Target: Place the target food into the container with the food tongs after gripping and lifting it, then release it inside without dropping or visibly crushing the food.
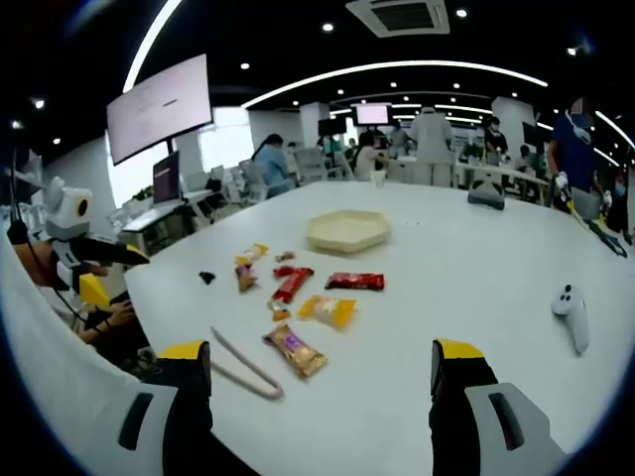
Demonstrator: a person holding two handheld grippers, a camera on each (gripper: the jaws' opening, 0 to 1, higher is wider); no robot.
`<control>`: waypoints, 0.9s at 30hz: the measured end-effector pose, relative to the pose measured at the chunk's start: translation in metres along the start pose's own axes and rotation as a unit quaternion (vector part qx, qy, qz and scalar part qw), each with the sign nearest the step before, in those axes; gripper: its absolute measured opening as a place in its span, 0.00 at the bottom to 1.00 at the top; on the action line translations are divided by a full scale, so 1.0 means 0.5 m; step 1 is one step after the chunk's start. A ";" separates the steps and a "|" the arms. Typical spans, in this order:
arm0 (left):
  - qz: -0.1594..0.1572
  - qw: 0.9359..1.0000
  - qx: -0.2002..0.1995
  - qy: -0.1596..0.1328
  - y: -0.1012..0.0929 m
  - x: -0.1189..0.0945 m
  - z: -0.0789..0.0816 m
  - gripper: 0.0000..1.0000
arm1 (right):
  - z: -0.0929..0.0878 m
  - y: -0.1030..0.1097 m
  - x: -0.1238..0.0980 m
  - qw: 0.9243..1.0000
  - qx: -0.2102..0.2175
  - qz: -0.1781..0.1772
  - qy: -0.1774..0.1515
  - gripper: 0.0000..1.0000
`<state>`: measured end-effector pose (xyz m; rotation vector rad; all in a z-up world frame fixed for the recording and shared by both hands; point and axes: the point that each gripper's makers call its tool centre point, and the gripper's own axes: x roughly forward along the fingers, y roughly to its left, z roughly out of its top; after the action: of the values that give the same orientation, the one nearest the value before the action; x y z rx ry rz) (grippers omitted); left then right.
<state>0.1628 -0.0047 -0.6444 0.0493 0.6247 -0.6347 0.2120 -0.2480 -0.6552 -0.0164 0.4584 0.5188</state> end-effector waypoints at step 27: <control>0.002 1.000 0.004 0.005 0.016 -0.001 -0.001 0.93 | 0.012 -0.008 0.000 1.000 -0.003 -0.010 -0.003 0.93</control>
<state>0.1668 0.0022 -0.6455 0.0606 0.6318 -0.6329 0.2165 -0.2507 -0.6502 -0.0252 0.4500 0.5007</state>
